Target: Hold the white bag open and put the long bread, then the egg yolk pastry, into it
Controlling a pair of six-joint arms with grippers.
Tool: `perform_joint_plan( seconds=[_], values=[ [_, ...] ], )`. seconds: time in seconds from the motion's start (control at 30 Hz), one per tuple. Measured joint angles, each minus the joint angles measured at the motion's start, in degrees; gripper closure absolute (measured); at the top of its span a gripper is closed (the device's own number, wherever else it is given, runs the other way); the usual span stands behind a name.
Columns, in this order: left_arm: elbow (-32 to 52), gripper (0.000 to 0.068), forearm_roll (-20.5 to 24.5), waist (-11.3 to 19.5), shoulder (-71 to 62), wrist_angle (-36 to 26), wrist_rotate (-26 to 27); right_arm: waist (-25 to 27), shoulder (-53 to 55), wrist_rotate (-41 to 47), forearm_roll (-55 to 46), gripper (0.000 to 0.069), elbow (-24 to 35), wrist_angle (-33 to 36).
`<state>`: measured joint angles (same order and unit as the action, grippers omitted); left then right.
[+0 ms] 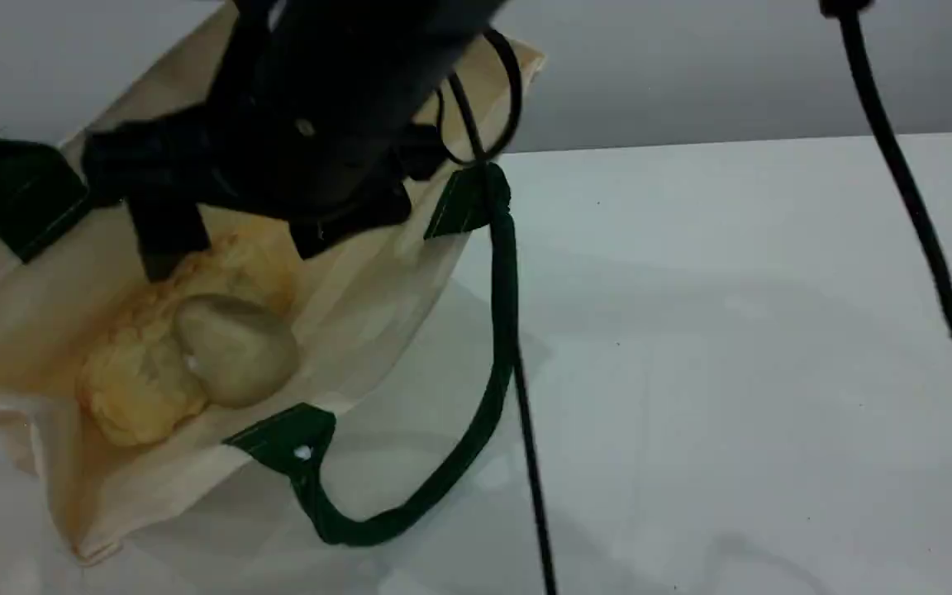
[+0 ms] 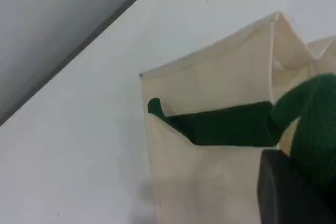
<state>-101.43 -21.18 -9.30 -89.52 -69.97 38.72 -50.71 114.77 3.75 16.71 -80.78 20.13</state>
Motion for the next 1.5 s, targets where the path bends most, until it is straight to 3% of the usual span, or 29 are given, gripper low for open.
perform_joint_plan(
  seconds=[0.3,0.53,0.77,1.2,1.5],
  values=[
    [0.00,0.0602,0.00,0.00,0.00,0.00,0.00,0.00,-0.51,1.77,-9.63,0.0099,-5.97,13.86],
    [0.00,0.0602,0.06,0.00,0.00,0.00,0.00,0.00,-0.51,3.00,-20.41,0.0102,-13.08,28.88],
    [0.00,0.0602,0.18,0.00,0.00,0.00,0.00,0.00,-1.34,-2.33,-26.82,0.0102,-13.97,40.91],
    [0.00,0.0602,0.25,0.00,0.00,0.00,-0.11,0.92,-12.51,-6.09,-23.10,0.0102,-13.57,34.17],
    [0.00,0.0602,0.25,0.00,0.00,0.00,-0.11,11.30,-19.16,-4.22,-20.33,0.0102,-2.90,27.29]
  ],
)
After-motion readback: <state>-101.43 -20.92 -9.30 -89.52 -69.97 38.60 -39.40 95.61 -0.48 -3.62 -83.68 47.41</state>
